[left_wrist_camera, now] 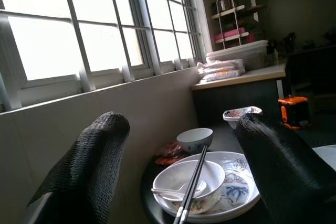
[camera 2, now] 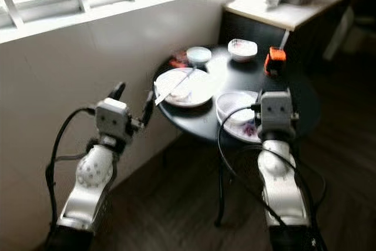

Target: Kitchen organization

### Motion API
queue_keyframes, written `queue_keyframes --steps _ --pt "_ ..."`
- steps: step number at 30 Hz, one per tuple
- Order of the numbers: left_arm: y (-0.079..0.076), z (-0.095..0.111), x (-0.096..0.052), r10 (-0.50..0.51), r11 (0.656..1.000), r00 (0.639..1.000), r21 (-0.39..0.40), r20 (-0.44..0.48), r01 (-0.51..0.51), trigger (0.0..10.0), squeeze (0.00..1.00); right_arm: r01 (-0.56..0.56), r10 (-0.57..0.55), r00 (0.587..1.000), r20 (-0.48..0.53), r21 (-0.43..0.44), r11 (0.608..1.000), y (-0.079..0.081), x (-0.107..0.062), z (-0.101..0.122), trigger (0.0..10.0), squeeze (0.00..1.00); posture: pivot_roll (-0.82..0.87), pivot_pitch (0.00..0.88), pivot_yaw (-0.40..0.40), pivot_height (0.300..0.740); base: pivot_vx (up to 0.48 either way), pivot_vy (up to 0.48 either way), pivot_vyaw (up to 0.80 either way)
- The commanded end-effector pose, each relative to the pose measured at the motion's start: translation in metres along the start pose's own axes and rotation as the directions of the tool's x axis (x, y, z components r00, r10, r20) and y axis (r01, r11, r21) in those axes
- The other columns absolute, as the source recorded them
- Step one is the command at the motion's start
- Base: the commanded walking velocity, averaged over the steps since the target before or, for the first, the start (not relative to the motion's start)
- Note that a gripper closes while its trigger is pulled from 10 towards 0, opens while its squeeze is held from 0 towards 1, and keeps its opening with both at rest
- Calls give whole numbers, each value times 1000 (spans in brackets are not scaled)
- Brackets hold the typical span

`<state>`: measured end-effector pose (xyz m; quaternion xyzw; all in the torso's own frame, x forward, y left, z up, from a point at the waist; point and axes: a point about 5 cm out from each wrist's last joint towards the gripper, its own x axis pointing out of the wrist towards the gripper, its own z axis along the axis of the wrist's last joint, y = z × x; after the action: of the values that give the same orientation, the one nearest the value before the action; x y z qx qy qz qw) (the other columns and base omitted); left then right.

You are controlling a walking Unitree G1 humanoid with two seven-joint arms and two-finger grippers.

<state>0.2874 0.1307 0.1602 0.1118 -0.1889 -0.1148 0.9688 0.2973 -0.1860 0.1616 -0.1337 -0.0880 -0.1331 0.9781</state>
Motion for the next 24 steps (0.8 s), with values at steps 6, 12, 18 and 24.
queue_keyframes --steps 6,12,18,24 --pt "3 -2 0 11 1000 1000 21 -17 -11 10000 0 -85 85 994 -67 5 996 3 9 -7 10000 0 -50 0 -71 740 0 0 0" --pt "3 -4 0 12 1000 1000 25 -27 -12 10000 0 -302 300 944 -138 5 953 13 18 -13 10000 0 -50 0 -72 740 0 0 0" --pt "3 -5 1 15 999 999 30 -33 -14 10000 0 -472 453 860 -234 -29 881 9 34 -22 10000 0 -48 0 -73 740 0 0 0" --pt "3 -5 1 17 999 999 31 -38 -16 10000 0 -543 515 793 -327 6 840 -3 47 -30 10000 0 -45 0 -77 740 0 0 0"
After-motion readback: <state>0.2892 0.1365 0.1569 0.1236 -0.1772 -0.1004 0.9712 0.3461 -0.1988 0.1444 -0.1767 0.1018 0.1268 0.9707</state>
